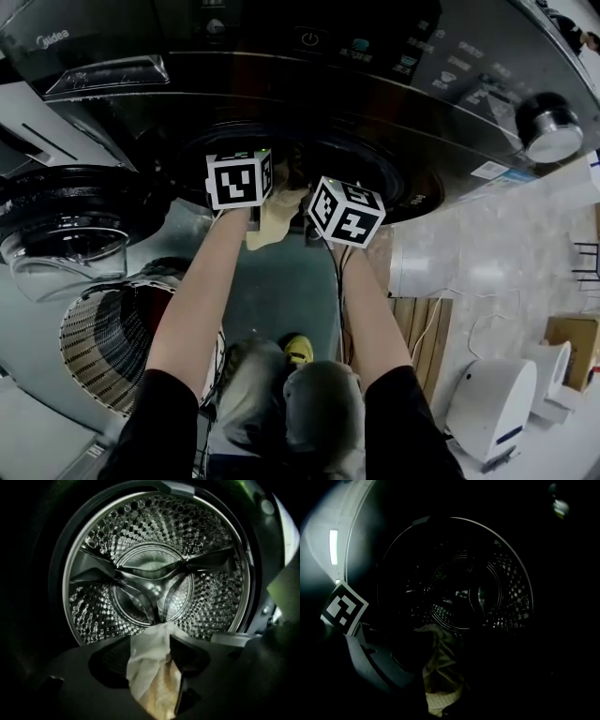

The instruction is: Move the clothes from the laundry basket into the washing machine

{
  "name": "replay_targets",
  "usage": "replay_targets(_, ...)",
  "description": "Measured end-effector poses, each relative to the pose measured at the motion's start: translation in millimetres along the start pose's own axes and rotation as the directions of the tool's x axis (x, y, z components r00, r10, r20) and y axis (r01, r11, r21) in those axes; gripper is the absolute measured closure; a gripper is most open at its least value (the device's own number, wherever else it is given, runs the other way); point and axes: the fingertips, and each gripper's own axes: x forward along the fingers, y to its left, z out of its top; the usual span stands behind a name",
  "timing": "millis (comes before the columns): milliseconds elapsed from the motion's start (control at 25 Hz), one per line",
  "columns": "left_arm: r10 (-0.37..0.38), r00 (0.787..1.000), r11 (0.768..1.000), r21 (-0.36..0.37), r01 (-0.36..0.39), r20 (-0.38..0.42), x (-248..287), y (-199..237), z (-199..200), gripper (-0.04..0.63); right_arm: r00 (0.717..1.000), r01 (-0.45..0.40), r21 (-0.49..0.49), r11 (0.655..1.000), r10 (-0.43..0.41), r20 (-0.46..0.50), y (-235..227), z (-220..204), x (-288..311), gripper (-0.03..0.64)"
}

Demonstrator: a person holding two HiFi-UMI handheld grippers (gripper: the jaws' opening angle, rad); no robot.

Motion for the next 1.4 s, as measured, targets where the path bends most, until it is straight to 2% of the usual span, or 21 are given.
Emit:
replay_targets(160, -0.014, 1.000, 1.000, -0.023, 0.013, -0.008, -7, -3, 0, 0.337, 1.000, 0.012, -0.001, 1.000, -0.012, -0.019, 1, 3, -7, 0.365)
replay_targets(280, -0.033, 0.999, 0.999, -0.020, 0.033, 0.010, -16, -10, 6, 0.341, 0.999, 0.042, 0.000, 0.999, -0.042, -0.034, 0, 5, -16, 0.412)
replay_targets(440, -0.029, 0.999, 0.999, -0.034, 0.028, -0.022, -33, -12, 1, 0.371, 0.995, 0.064, -0.007, 0.998, -0.064, -0.072, 4, 6, -34, 0.477)
replay_targets(520, -0.024, 0.999, 0.999, -0.041, 0.022, -0.031, -42, -13, -1, 0.401, 0.994, 0.065, -0.007, 0.998, -0.065, -0.084, 7, 8, -43, 0.496)
replay_targets(680, -0.019, 0.999, 0.999, -0.030, 0.018, -0.040, -70, -17, -6, 0.487, 0.992, 0.092, 0.015, 0.996, -0.091, -0.089, 11, 15, -68, 0.596)
replay_targets(800, -0.043, 0.999, 0.999, -0.015, 0.043, -0.027, -93, -25, 0, 0.548, 0.992, 0.099, 0.017, 0.995, -0.097, -0.084, 21, 24, -91, 0.611)
replay_targets(920, -0.042, 0.999, 0.999, -0.034, 0.041, -0.029, -119, -28, 5, 0.584, 0.992, 0.091, 0.004, 0.996, -0.090, -0.094, 35, 32, -116, 0.612)
replay_targets(1080, -0.017, 0.999, 0.999, -0.047, 0.016, -0.030, -156, -29, 18, 0.584, 0.991, 0.083, 0.012, 0.996, -0.081, -0.104, 52, 52, -148, 0.612)
replay_targets(1240, -0.007, 0.999, 1.000, -0.028, 0.006, -0.037, -196, -29, 37, 0.584, 0.991, 0.079, 0.016, 0.997, -0.077, -0.108, 68, 78, -178, 0.612)
replay_targets(1400, 0.007, 1.000, 0.998, -0.065, -0.009, -0.023, -235, -27, 62, 0.584, 0.991, 0.079, 0.038, 0.996, -0.075, -0.106, 84, 108, -205, 0.612)
